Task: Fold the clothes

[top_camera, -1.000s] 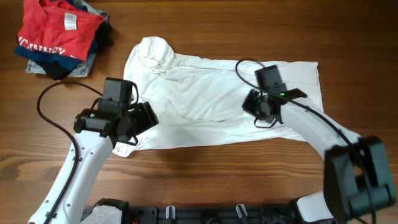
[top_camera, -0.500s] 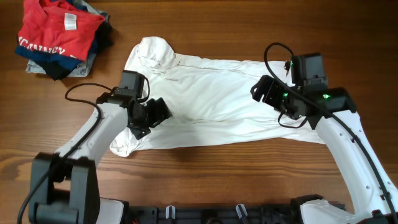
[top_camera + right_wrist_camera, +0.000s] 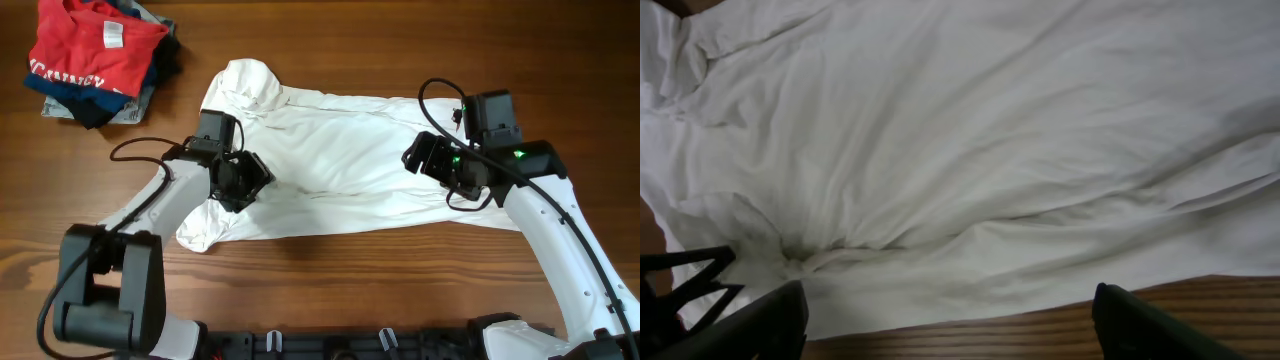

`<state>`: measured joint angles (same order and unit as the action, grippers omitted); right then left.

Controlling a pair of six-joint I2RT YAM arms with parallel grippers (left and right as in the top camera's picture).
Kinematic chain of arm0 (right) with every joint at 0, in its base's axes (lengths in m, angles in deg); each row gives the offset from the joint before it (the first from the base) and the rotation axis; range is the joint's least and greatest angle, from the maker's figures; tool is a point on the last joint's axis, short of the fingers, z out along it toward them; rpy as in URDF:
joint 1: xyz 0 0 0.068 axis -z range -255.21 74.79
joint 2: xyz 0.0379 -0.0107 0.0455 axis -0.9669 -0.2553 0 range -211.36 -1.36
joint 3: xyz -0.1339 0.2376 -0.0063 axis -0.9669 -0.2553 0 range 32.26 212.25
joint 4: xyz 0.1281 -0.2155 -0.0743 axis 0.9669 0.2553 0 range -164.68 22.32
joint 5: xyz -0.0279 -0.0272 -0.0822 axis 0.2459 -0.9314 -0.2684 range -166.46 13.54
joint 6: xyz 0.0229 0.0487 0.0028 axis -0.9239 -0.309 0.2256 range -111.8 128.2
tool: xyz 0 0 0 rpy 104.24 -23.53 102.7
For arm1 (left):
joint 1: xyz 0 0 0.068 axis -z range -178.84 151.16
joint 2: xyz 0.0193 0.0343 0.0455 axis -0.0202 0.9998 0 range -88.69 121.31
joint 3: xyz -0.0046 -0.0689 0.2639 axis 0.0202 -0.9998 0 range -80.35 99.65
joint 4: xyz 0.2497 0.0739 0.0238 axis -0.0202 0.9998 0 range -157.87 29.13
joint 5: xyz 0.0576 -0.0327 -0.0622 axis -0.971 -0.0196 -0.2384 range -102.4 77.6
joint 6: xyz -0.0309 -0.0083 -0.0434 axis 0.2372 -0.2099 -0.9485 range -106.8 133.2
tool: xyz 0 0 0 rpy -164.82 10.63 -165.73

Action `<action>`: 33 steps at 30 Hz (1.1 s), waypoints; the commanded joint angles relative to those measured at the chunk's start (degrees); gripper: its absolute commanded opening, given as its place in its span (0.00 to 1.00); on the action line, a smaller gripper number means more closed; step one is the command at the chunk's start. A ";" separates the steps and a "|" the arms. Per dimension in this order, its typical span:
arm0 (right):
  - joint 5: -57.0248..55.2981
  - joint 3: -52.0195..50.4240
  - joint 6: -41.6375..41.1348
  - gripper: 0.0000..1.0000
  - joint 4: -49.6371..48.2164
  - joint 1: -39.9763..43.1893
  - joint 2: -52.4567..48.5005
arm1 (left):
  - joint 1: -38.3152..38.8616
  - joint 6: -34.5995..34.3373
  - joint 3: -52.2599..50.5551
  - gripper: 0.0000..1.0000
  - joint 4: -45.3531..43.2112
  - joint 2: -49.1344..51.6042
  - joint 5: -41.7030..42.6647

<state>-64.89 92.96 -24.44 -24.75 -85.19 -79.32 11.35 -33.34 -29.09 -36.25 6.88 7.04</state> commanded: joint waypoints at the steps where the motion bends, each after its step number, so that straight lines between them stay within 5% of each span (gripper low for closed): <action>1: 0.52 -0.42 1.20 0.92 0.33 -0.13 -0.48 | 0.42 -1.90 0.50 0.57 0.20 2.58 0.22; 10: 0.48 -0.42 1.40 0.91 0.31 -0.13 -0.48 | 0.39 -1.90 2.47 0.04 -1.07 2.14 0.07; 20: 0.22 -0.42 -0.52 0.86 0.02 -0.13 -0.48 | 0.42 -1.95 3.28 0.04 -14.29 2.16 -8.22; 21: 0.02 -0.42 -0.48 0.86 0.02 -0.13 -0.48 | 0.42 -1.92 3.28 0.18 -15.67 2.16 -8.20; 22: -0.17 -0.42 -0.35 0.86 0.04 -0.13 -0.48 | 0.42 -1.90 3.30 0.61 -15.98 2.16 -8.20; 23: -0.63 -0.42 -0.33 0.87 0.09 -0.13 -0.48 | 0.42 -1.88 3.30 0.82 -16.02 2.16 -8.20; 24: -1.88 -0.42 -0.33 0.88 0.28 -0.13 -0.48 | 0.39 -1.44 3.30 0.93 -15.67 2.14 -8.15; 25: -3.89 -0.42 -0.35 0.90 0.68 -0.11 -0.48 | 0.39 -0.98 3.30 1.00 -14.45 1.92 -7.96; 29: -15.58 -0.42 -3.80 0.91 5.64 0.81 -0.48 | 0.15 1.68 3.30 1.00 -5.18 -0.44 -8.17; 33: -13.35 -1.86 0.20 0.75 7.56 9.31 -0.59 | -2.54 5.90 3.30 1.00 8.07 -4.00 -9.68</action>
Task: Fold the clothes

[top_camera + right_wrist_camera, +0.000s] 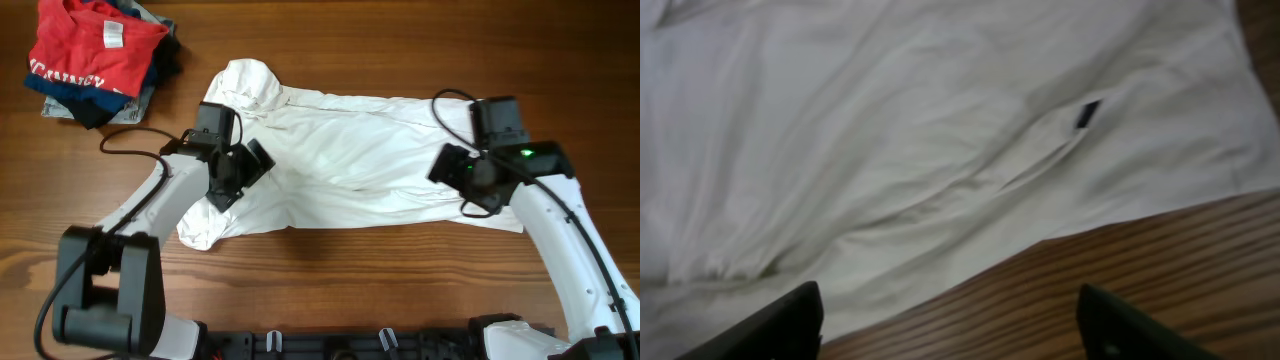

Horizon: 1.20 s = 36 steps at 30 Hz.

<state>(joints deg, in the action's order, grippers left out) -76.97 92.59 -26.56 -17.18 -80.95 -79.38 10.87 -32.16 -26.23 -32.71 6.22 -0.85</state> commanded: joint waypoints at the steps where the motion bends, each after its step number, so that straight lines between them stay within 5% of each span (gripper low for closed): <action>1: 0.55 -2.12 3.80 0.74 -0.02 6.56 -0.81 | -2.60 6.49 0.44 1.00 6.84 -3.65 -1.81; 5: 4.35 -7.17 6.14 0.60 -2.80 10.99 -3.26 | -3.08 10.73 0.42 0.97 13.20 -3.41 -1.84; 8: 7.19 -10.60 4.02 0.38 -6.47 13.40 -5.88 | -3.08 12.24 0.33 0.78 13.75 -3.39 -2.19; 10: 6.82 -10.97 3.32 0.24 -7.61 15.19 -8.44 | -3.08 12.17 0.26 0.56 13.75 -3.26 -3.82; 12: 6.78 -10.97 3.21 0.17 -9.05 16.90 -10.80 | -3.08 12.17 0.20 0.37 13.73 -3.23 -4.39; 15: 6.67 -10.97 1.57 0.14 -9.94 19.17 -14.03 | -3.08 12.15 0.04 0.27 13.29 -3.15 -4.42; 31: -3.19 -10.97 -1.60 0.14 -10.62 25.66 -16.31 | -3.15 11.96 -1.68 0.27 5.55 3.89 -8.72; 36: -3.56 -13.92 -1.60 0.06 -15.26 25.70 -16.39 | -3.21 11.96 -1.68 0.33 5.77 3.89 -9.92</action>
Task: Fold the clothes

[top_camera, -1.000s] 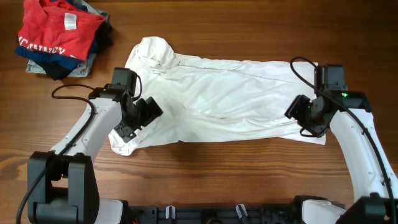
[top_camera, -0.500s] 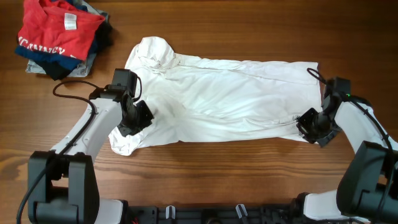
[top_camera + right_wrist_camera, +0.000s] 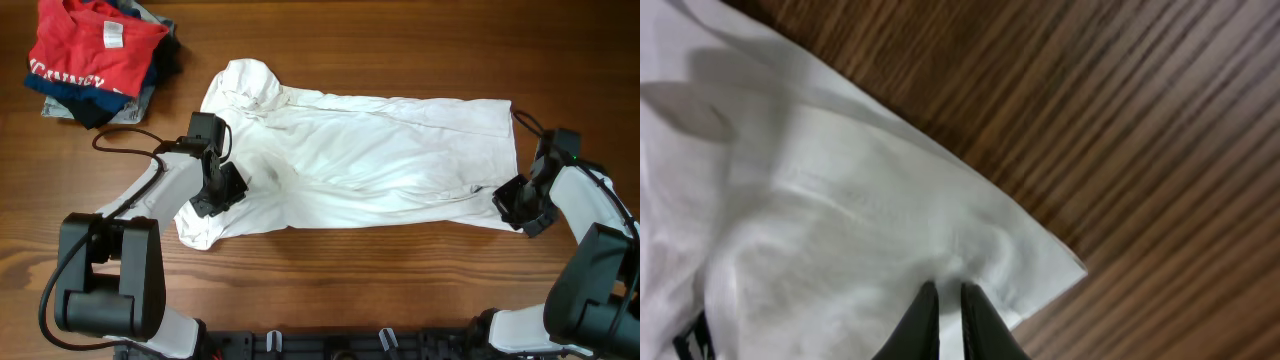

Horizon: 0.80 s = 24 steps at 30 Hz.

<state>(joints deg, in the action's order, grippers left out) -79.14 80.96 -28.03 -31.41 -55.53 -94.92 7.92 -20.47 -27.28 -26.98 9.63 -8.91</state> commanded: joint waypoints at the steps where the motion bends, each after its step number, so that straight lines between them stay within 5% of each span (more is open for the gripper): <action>1: -1.18 -3.28 -0.13 0.04 -2.10 0.28 -0.85 | -0.26 0.26 -0.63 0.29 0.04 0.48 -1.84; 5: -0.31 -3.37 -0.02 0.04 -1.86 0.35 -0.85 | -0.26 0.26 -0.63 0.12 0.07 0.48 -1.88; 8: 2.05 -3.34 -1.33 0.04 -1.46 4.04 -0.85 | -2.01 0.24 -0.61 0.09 1.44 0.46 -1.86; 16: 3.78 -2.84 2.29 0.04 -2.34 14.34 -0.85 | -10.84 2.51 -0.61 0.10 1.73 0.46 -1.44; 22: -2.40 3.02 1.31 0.04 3.15 14.64 -0.85 | -11.72 3.34 -0.52 0.17 0.00 0.46 -2.08; 24: -2.54 5.49 0.28 0.04 5.84 14.64 -0.85 | -12.59 3.26 0.20 0.10 0.94 0.39 -2.56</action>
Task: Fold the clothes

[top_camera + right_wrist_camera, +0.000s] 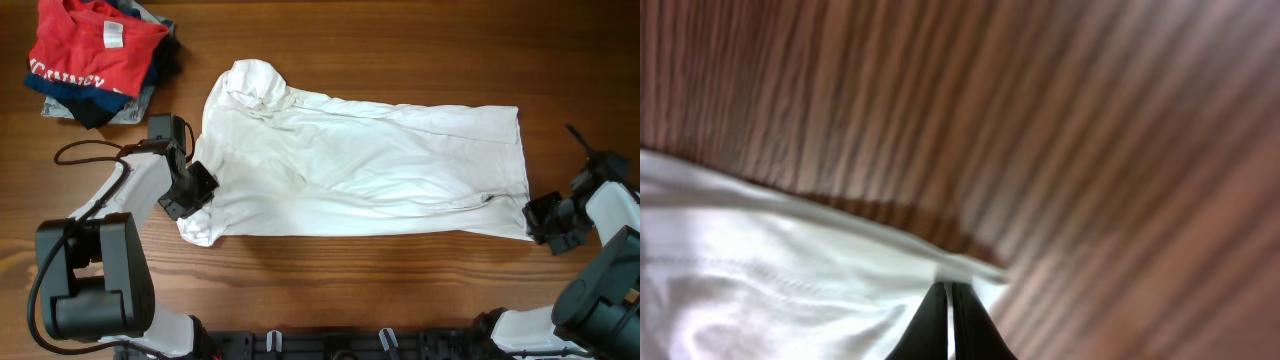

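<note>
A white shirt [360, 165] lies spread flat across the wooden table, collar end to the left, hem to the right. My right gripper [538, 222] is at the shirt's near right hem corner. In the right wrist view its fingers [936, 315] are shut on that white corner, with the gripper [948, 296] right at the cloth's edge. My left gripper [192, 190] rests at the shirt's left edge, just above the bunched sleeve [200, 230]. From overhead its jaws are hidden under the wrist.
A pile of folded clothes with a red shirt [95, 50] on top sits at the far left corner. The left arm's cable [85, 150] loops over the table [330, 290] beside it.
My right gripper has moved further right and nearer with the hem corner, and the shirt lies flatter and more stretched. My left gripper has shifted left from on the shirt to its edge.
At first both grippers hung over the rumpled shirt, the right one open above its middle right. The right gripper then stood open near the right hem, then shut on the near hem corner. That corner is now drawn out and the shirt is smoother.
</note>
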`<state>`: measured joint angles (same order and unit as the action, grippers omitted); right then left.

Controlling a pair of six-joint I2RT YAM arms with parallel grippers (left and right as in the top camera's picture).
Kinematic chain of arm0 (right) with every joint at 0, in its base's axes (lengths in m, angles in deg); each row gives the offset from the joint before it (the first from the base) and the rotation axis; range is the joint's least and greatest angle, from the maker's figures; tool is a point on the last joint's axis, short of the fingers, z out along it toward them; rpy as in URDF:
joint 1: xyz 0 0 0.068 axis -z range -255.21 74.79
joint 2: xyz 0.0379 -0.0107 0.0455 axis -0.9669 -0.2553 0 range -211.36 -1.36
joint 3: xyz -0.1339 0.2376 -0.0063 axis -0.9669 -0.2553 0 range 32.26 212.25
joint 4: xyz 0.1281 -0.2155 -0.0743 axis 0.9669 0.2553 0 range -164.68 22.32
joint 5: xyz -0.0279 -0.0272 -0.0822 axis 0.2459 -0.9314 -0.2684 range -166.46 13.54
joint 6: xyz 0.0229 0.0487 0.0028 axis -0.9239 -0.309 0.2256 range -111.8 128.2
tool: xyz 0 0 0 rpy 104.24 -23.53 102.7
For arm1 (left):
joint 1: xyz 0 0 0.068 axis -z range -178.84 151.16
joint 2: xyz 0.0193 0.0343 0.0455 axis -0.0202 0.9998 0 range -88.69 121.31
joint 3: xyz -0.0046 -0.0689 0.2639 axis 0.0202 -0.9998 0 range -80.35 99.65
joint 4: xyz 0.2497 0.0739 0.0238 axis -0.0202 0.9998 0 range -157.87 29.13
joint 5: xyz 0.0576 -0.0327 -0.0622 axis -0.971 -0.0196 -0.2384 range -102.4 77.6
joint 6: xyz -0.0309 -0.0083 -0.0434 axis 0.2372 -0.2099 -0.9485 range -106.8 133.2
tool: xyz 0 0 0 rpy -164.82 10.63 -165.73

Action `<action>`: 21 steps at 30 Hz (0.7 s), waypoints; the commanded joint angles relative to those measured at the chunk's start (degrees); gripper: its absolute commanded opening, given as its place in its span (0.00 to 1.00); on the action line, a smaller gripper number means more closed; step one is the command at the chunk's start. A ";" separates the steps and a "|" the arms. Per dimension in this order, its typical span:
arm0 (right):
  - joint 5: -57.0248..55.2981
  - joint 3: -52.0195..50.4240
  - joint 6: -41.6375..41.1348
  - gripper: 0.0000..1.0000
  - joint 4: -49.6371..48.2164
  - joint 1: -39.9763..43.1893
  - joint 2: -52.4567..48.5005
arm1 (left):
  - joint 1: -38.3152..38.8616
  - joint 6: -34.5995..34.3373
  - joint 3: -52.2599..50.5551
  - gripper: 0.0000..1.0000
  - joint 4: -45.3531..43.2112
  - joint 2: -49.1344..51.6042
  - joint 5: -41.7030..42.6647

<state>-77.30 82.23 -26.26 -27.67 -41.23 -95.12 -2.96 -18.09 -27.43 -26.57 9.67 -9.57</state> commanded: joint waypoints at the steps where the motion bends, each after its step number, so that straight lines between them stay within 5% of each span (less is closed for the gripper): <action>1: -4.33 5.92 -2.54 0.04 3.80 0.35 -0.66 | -2.19 0.85 1.31 0.05 1.66 0.11 -2.16; 5: 1.49 15.26 -1.07 0.04 10.27 0.33 -0.35 | -2.21 0.85 9.57 0.06 10.38 -5.20 -2.71; 7: 10.58 20.24 6.75 0.14 11.10 0.33 -0.11 | -1.05 0.90 14.29 0.25 14.62 -9.29 -2.40; 8: 16.92 22.45 10.34 0.29 11.02 0.33 -0.11 | -0.04 0.94 16.00 0.52 15.15 -11.02 -0.92; 9: 26.21 24.98 13.94 0.71 10.58 0.07 -0.11 | 1.14 1.07 17.49 0.75 14.73 -12.39 2.12; 10: 34.12 26.95 16.09 0.97 9.31 -0.81 -0.11 | 3.19 1.05 18.99 0.84 12.79 -13.03 5.99; 14: 39.17 28.83 17.18 1.00 3.15 -7.67 -0.11 | 9.97 -2.54 19.87 0.91 1.64 -11.50 9.38; 21: 19.82 28.76 17.75 0.99 1.79 -27.30 -0.17 | 15.26 -7.69 19.91 0.89 -17.20 0.07 9.73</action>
<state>-50.24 110.14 -9.65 -25.97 -64.51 -95.27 11.85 -23.16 -7.91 -39.77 5.17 -0.50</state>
